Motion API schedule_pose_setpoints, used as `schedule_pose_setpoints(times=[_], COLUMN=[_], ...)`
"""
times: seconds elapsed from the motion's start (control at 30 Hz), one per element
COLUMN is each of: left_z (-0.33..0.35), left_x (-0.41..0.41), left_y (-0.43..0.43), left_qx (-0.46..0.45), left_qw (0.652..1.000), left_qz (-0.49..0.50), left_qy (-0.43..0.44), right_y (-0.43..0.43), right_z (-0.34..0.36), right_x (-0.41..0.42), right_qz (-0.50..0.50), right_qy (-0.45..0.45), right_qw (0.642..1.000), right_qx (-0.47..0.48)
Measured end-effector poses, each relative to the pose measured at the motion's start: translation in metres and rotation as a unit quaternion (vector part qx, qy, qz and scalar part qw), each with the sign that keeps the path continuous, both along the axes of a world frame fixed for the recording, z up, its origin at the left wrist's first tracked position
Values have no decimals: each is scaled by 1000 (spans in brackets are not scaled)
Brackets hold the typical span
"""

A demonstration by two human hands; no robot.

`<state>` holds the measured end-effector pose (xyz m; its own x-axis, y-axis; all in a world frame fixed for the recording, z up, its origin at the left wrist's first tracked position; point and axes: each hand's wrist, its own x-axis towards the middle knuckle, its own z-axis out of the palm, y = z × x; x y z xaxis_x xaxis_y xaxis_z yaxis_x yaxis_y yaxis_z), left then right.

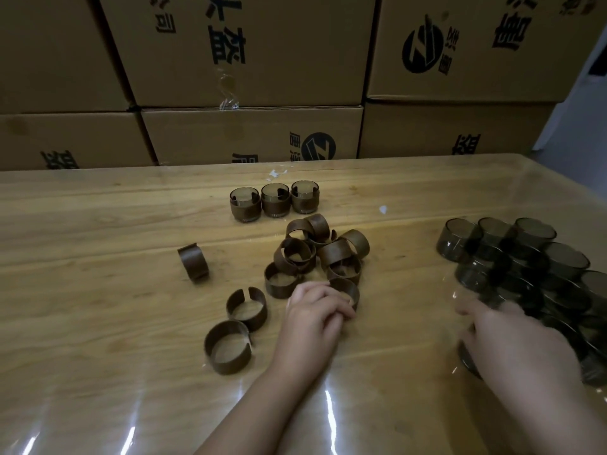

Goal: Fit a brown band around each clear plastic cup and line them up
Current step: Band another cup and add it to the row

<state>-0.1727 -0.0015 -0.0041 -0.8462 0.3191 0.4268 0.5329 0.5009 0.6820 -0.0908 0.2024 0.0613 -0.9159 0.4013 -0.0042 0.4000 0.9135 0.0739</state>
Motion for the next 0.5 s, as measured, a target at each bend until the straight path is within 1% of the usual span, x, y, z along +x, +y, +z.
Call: schedule_pose_setpoints(times=[0.07,0.13,0.23,0.33,0.37,0.4,0.43,0.47,0.5], left_z=[0,-1,0,5,6,7,7,7,7], left_x=[-1,-1,-1,0,0,-1,-1,-1,-1], left_y=[-1,-1,-3,-4,-4,-5,-5,-6,-6], left_qx=[42,87,147,182,189,197,206,219,238], left_qw=[999,996,986,976,974,972,970,966,959], left_qz=[18,30,37,48,52,56,58,56,50], left_qy=[0,-17,-66,-106,-109,-111,-118,-128,-143], right_y=[2,-1,0,-3,-6,-11,-18,-25,-33], right_z=[-3,-4,0,9,12,17,22,26,30], right_x=[0,-1,-4,-3,-2,-1,0,-2,-5], right_qz=[6,4,1,15,34,63,103,154,205], right_qy=[-15,-30,-33,-46,-32,3,60,132,207], right_qw=[1000,999,999,998,998,997,990,975,947], right_qx=[-24,-19,-17,-37,-44,-54,-69,-95,-136])
